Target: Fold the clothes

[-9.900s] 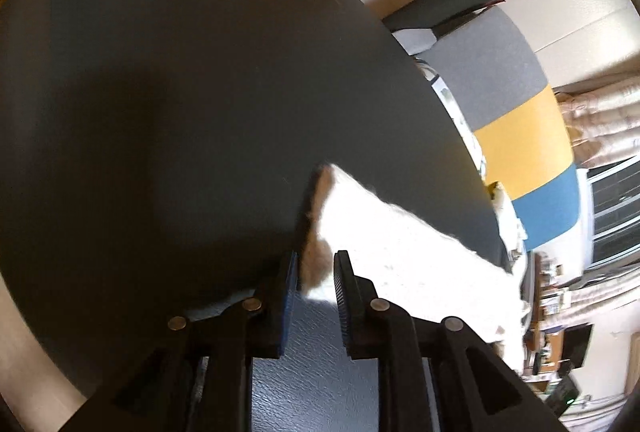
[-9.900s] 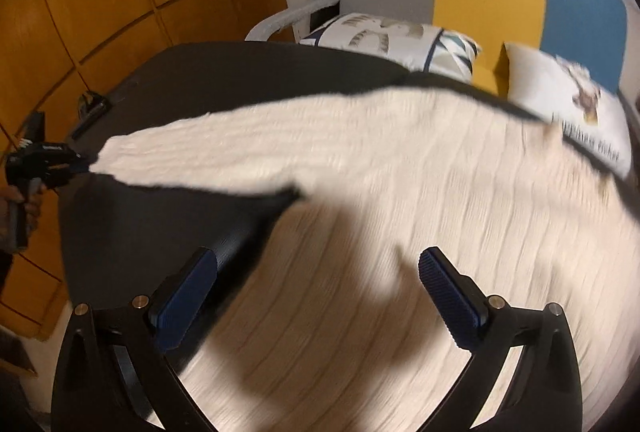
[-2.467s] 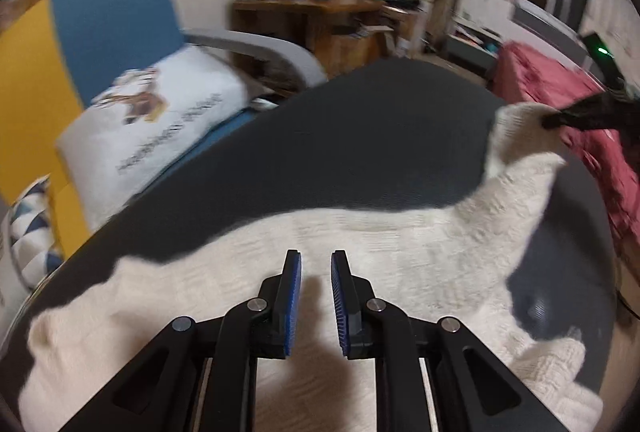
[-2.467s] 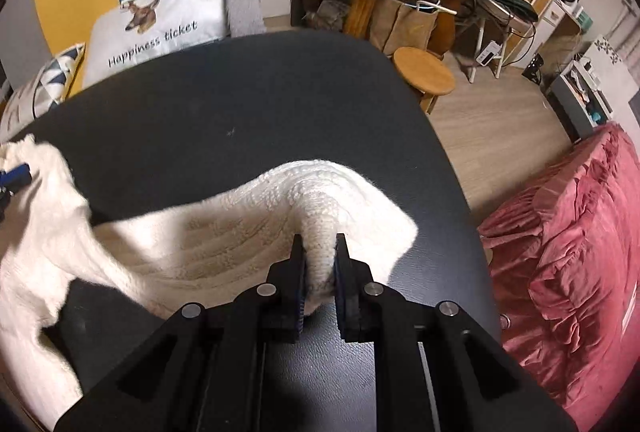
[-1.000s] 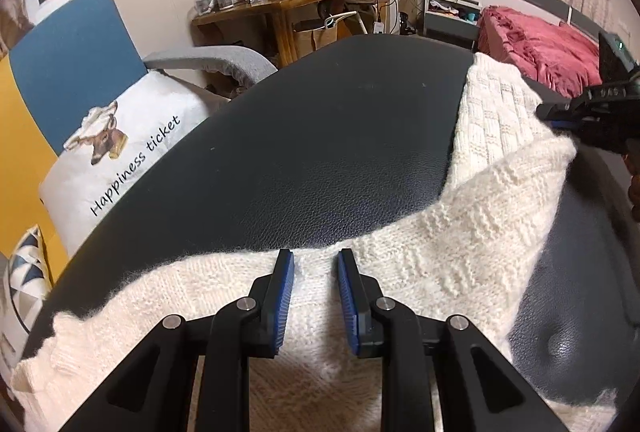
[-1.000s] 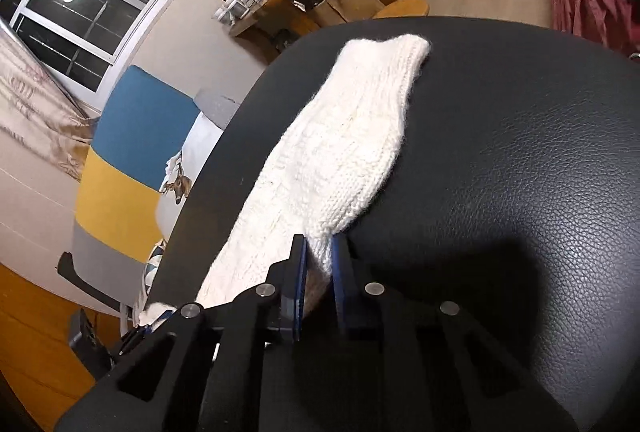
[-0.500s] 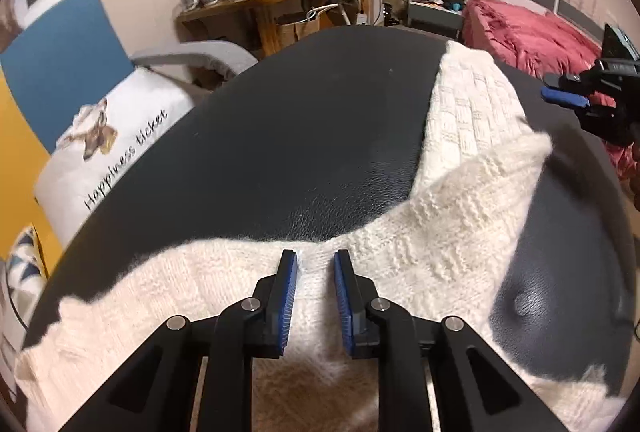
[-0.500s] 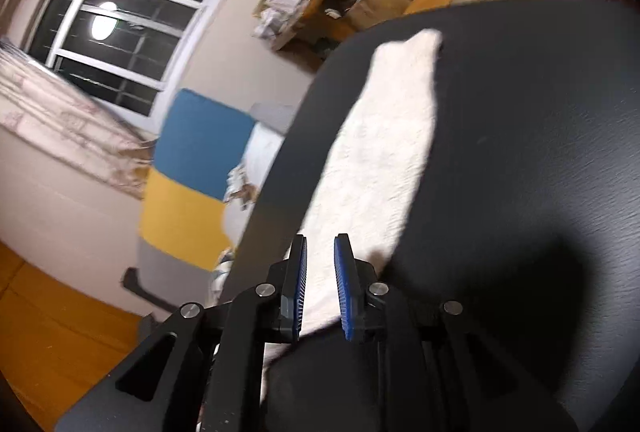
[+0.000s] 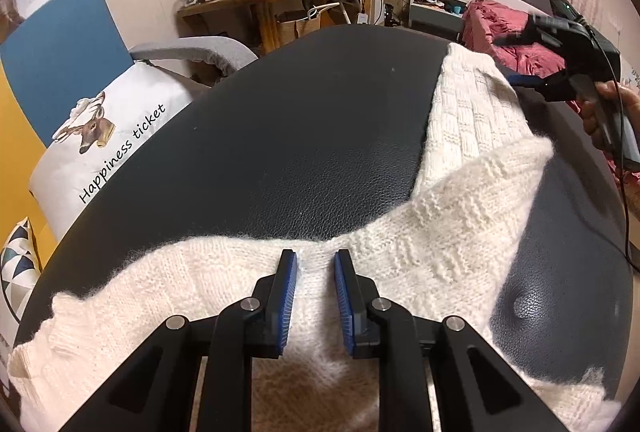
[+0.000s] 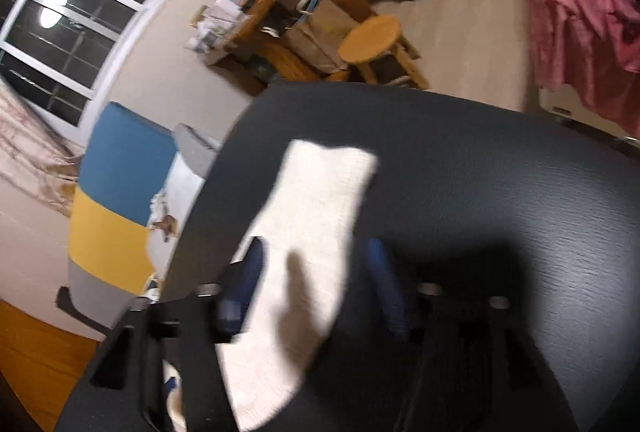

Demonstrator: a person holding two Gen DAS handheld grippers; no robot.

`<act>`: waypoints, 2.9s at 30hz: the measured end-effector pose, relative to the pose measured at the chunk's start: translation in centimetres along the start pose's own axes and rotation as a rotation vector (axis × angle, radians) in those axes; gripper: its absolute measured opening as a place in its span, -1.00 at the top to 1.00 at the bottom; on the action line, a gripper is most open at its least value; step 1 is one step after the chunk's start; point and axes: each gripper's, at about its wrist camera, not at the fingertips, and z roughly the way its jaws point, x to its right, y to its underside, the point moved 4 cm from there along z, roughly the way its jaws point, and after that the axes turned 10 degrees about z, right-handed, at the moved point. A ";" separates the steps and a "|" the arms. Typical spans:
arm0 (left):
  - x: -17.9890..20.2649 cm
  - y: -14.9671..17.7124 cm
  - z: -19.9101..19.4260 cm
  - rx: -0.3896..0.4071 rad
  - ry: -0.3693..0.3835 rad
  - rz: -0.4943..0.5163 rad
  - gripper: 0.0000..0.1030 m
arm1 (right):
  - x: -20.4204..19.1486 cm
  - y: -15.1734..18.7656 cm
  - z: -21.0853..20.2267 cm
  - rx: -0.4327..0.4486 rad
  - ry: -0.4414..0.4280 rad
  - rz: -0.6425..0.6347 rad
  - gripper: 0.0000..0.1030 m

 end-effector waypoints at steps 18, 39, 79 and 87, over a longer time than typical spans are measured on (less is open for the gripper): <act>1.2 0.4 -2.1 0.043 -0.054 0.041 0.63 | -2.5 5.2 -6.6 0.027 -0.094 -0.086 0.87; -7.0 1.4 -1.1 -0.036 -0.310 -0.152 0.65 | -4.7 -0.7 -0.7 0.066 0.079 0.046 0.80; -9.1 5.4 -8.7 0.094 -0.312 -0.347 0.65 | -12.0 8.3 -8.8 0.093 0.047 -0.425 -0.09; -1.4 16.2 -19.1 0.167 -0.202 -0.432 0.65 | -18.8 27.9 -4.4 -0.121 0.037 -1.043 -0.18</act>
